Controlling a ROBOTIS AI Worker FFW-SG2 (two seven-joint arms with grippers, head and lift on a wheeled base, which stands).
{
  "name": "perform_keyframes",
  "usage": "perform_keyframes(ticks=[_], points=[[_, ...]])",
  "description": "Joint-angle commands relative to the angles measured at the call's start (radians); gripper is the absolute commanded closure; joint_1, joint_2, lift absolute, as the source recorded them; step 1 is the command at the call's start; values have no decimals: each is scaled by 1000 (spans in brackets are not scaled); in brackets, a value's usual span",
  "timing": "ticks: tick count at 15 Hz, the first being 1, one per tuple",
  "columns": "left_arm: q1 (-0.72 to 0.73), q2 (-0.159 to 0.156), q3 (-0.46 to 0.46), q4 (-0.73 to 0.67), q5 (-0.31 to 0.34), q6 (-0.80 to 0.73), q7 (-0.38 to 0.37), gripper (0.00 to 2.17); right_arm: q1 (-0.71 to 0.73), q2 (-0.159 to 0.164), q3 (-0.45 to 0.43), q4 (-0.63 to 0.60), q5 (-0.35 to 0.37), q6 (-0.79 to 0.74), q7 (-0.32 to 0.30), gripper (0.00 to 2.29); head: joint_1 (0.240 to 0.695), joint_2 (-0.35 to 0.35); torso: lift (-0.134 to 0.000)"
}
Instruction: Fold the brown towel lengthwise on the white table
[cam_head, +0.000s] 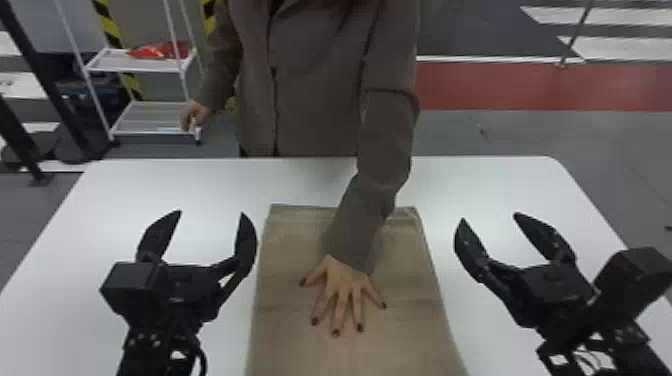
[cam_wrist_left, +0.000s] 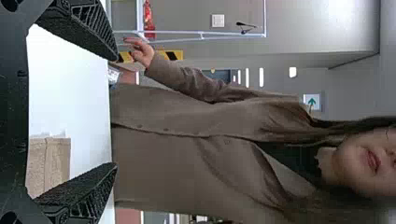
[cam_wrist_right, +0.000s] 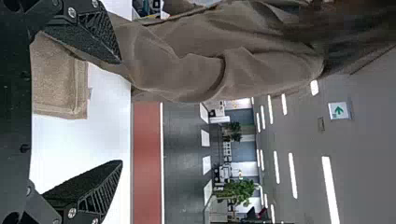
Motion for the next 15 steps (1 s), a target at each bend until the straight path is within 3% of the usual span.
perform_keyframes(ticks=[1, 9, 12, 15], points=[[0, 0, 1, 3, 12, 1, -2, 76, 2, 1, 3, 1, 1, -2, 0, 134, 695, -16, -113], [-38, 0, -21, 66, 18, 1, -12, 80, -5, -1, 7, 10, 8, 2, -9, 134, 695, -14, -113], [-146, 0, -45, 160, 29, 14, -72, 83, -5, -2, 7, 13, 8, 8, -11, 134, 695, -30, -113], [-313, -2, -77, 321, 95, 102, -176, 174, -3, -4, 6, 13, 10, 14, -11, 134, 695, -64, -113]])
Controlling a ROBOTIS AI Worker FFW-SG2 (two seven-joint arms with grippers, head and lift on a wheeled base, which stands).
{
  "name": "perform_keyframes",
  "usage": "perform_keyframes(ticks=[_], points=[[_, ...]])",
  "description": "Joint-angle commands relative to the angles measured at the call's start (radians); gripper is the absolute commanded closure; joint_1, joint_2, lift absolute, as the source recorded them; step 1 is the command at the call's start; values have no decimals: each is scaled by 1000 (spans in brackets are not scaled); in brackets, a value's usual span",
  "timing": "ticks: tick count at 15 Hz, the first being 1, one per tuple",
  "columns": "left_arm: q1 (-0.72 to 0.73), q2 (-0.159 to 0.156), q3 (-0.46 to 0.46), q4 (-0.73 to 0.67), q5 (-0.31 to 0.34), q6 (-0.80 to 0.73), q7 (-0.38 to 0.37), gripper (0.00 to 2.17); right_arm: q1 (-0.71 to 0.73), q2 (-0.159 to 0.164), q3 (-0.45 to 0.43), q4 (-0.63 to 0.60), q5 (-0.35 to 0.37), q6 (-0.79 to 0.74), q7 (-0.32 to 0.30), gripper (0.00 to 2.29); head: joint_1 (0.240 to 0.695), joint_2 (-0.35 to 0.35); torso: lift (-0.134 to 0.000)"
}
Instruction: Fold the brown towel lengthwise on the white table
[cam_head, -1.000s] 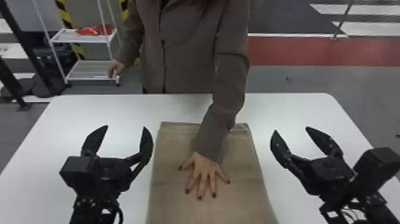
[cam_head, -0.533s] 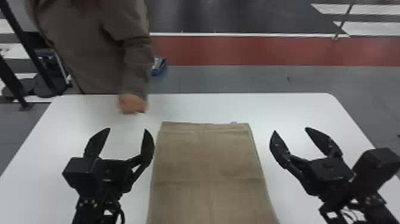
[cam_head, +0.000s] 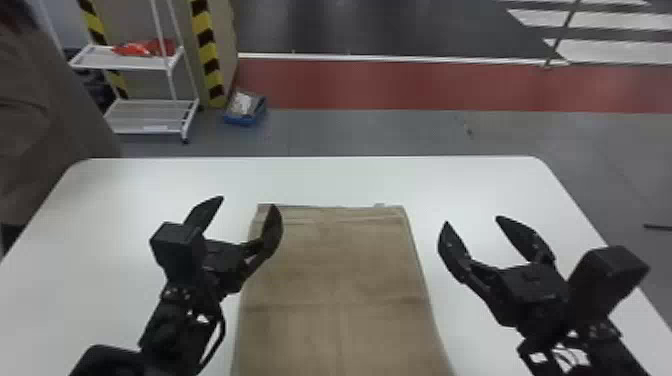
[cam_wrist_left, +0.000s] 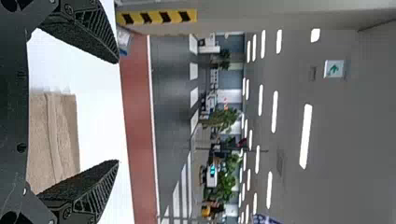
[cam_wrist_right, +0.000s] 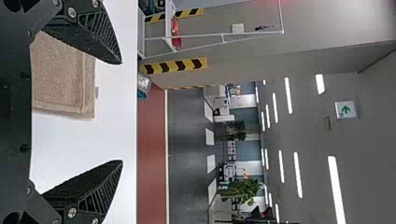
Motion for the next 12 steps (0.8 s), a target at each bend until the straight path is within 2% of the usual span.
perform_keyframes(ticks=[1, 5, 12], points=[[-120, -3, -13, 120, 59, 74, -55, 211, -4, -1, 1, 8, 4, 2, 0, 134, 695, -75, -113], [-197, -3, 12, 238, 80, 169, -123, 218, -53, -11, 46, 71, 3, -1, 0, 134, 695, -82, -113], [-256, -3, 10, 373, 62, 166, -124, 333, -102, -21, 98, 143, -2, -19, 0, 134, 695, -32, -113]])
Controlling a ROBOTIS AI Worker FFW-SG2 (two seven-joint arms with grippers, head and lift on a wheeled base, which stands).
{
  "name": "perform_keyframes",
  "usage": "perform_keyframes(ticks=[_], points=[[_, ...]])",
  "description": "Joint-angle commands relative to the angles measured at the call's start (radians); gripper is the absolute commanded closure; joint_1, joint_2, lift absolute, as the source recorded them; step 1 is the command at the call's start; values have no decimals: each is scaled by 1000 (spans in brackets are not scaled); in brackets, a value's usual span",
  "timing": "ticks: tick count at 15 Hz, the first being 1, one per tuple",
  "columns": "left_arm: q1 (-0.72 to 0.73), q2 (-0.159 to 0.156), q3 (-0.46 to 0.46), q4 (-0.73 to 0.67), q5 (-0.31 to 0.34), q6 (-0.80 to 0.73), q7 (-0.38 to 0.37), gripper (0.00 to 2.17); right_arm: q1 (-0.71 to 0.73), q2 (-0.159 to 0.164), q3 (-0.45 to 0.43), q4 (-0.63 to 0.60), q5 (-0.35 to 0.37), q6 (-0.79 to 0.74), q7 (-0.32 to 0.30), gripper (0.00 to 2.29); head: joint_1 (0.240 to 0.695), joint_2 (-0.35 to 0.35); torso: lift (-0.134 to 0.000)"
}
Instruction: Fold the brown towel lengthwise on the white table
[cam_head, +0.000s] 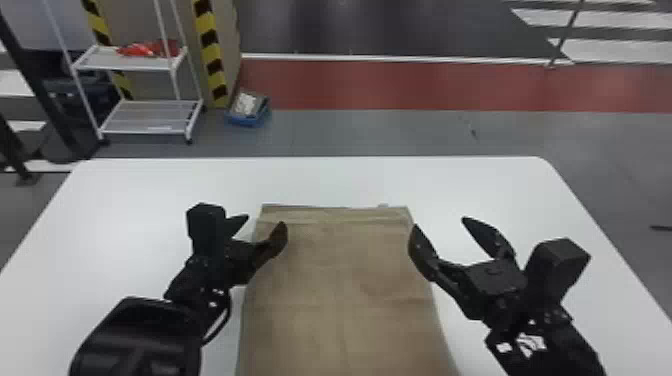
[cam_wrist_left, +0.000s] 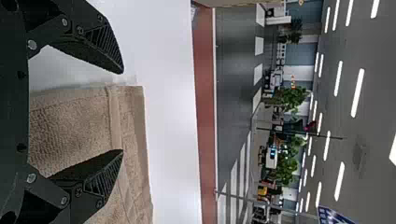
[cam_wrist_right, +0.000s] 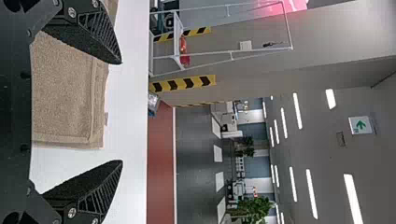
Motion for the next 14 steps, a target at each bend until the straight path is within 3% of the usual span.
perform_keyframes(ticks=[1, 3, 5, 7, 8, 9, 10, 12, 13, 14], points=[[-8, 0, 0, 20, -9, -6, 3, 333, -5, -5, 7, 5, 0, -6, 0, 134, 695, -27, -113], [-8, 0, -2, 23, -14, -6, 3, 336, -7, -6, 9, 5, -7, -6, 0, 134, 695, -19, -113], [-8, 0, -2, 28, -17, -9, 4, 579, -7, -8, 10, 5, -8, -6, 0, 134, 695, -17, -113], [0, 0, -2, 26, -23, -9, 1, 653, -7, -8, 12, 4, -16, -6, -1, 134, 695, -15, -113], [3, 0, -6, 26, -49, -12, 4, 1072, -8, -8, 15, 4, -17, -6, -1, 134, 695, -15, -113], [4, -2, -6, 28, -63, -15, 8, 1345, -8, -8, 19, 2, -17, -6, -1, 134, 695, -15, -113], [7, -2, -5, 26, -61, -15, 8, 1504, -5, -8, 19, 1, -17, -6, -1, 134, 695, -15, -113], [13, -2, -2, 23, -61, -18, 8, 1534, 1, -8, 18, -2, -17, -18, -1, 134, 695, -10, -113], [19, -2, 1, 19, -61, -21, 12, 1777, 6, -8, 18, -9, -17, -18, -3, 134, 695, -10, -113], [26, 0, 4, 11, -60, -21, 12, 1781, 10, -8, 18, -16, -17, -18, -3, 134, 695, -10, -113]])
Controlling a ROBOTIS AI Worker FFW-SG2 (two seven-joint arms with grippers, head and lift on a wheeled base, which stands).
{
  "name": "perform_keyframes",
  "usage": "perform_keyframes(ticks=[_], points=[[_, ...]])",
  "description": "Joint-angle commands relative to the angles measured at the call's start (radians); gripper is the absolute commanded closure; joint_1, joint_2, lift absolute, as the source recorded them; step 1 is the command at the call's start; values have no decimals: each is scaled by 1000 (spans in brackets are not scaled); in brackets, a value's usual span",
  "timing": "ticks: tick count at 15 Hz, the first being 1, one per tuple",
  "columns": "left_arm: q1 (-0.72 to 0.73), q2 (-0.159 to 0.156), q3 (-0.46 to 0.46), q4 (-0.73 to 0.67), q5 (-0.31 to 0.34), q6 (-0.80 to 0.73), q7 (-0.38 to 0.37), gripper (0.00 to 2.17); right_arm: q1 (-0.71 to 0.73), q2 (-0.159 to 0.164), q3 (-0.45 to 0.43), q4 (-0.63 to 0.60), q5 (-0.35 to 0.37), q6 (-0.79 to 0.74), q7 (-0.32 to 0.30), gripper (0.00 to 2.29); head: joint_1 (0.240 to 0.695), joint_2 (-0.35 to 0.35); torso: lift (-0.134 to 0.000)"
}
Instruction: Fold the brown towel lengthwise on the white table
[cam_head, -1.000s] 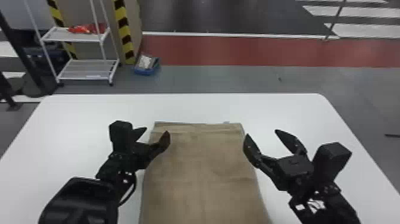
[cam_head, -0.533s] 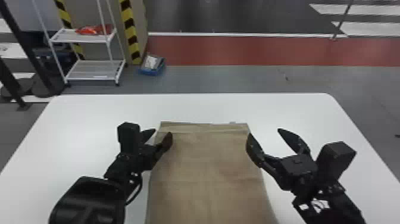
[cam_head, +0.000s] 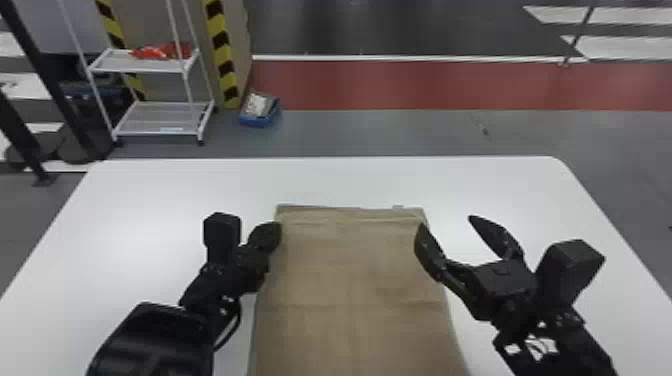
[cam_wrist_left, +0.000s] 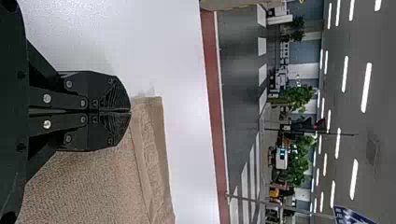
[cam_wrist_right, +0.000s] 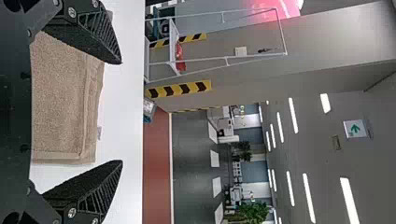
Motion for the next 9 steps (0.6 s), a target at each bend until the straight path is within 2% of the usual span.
perform_keyframes(ticks=[1, 3, 5, 7, 9], points=[[19, 3, 6, -23, 1, -2, 1, 1781, 11, 0, -2, -14, 0, -2, 0, 134, 695, -9, -113], [54, 3, 27, -83, 1, -2, 1, 1804, 14, 0, -3, -25, 0, -2, 0, 134, 695, -5, -113], [117, 6, 34, -210, 14, 16, 2, 1804, 18, 0, -17, -34, 0, 1, -17, 134, 695, -2, -113], [189, 7, 32, -360, 10, 66, 2, 1804, 21, -6, -43, -39, -8, 14, -75, 134, 695, -12, -113], [242, 7, -2, -509, 6, 176, -9, 1804, 25, -11, -78, -37, -51, 17, -140, 134, 695, -41, -113]])
